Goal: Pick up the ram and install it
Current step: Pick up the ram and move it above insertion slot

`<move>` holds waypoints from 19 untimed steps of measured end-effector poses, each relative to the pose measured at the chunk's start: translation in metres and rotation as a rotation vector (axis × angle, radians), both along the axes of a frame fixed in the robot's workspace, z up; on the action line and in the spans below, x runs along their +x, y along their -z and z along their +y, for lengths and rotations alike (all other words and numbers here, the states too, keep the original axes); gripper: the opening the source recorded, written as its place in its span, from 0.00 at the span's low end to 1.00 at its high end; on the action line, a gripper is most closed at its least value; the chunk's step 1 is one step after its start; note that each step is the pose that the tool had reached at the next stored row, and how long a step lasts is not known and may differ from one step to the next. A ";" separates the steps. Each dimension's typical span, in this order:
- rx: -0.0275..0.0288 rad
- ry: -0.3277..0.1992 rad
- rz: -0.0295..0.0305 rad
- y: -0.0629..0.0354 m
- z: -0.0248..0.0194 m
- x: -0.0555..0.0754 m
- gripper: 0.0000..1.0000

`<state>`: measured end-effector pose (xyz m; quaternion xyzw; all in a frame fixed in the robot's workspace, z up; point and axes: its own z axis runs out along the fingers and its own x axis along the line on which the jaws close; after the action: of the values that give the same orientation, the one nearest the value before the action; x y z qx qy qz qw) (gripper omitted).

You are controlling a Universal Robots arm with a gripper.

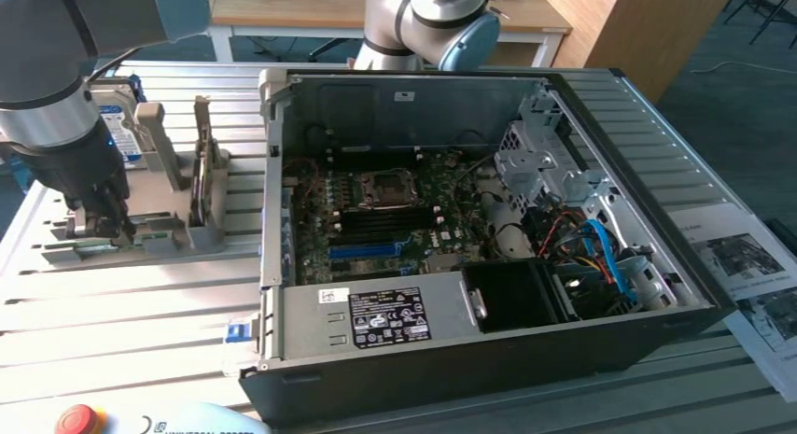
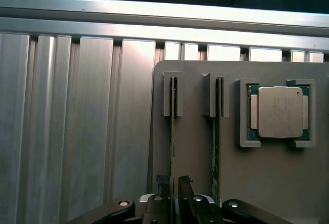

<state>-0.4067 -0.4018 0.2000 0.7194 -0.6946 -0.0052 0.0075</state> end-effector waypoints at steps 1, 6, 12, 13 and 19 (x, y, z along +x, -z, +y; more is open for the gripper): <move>0.0000 0.000 0.0000 0.0000 -0.0001 0.000 0.21; 0.0000 0.000 -0.0001 0.0000 -0.0003 0.001 0.21; 0.0001 0.000 0.0000 0.0000 -0.0005 0.002 0.21; 0.0001 0.000 0.0000 0.0000 -0.0006 0.002 0.21; 0.0000 0.000 0.0000 0.0000 -0.0013 0.002 0.21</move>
<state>-0.4051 -0.4031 0.2000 0.7194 -0.6945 -0.0052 0.0075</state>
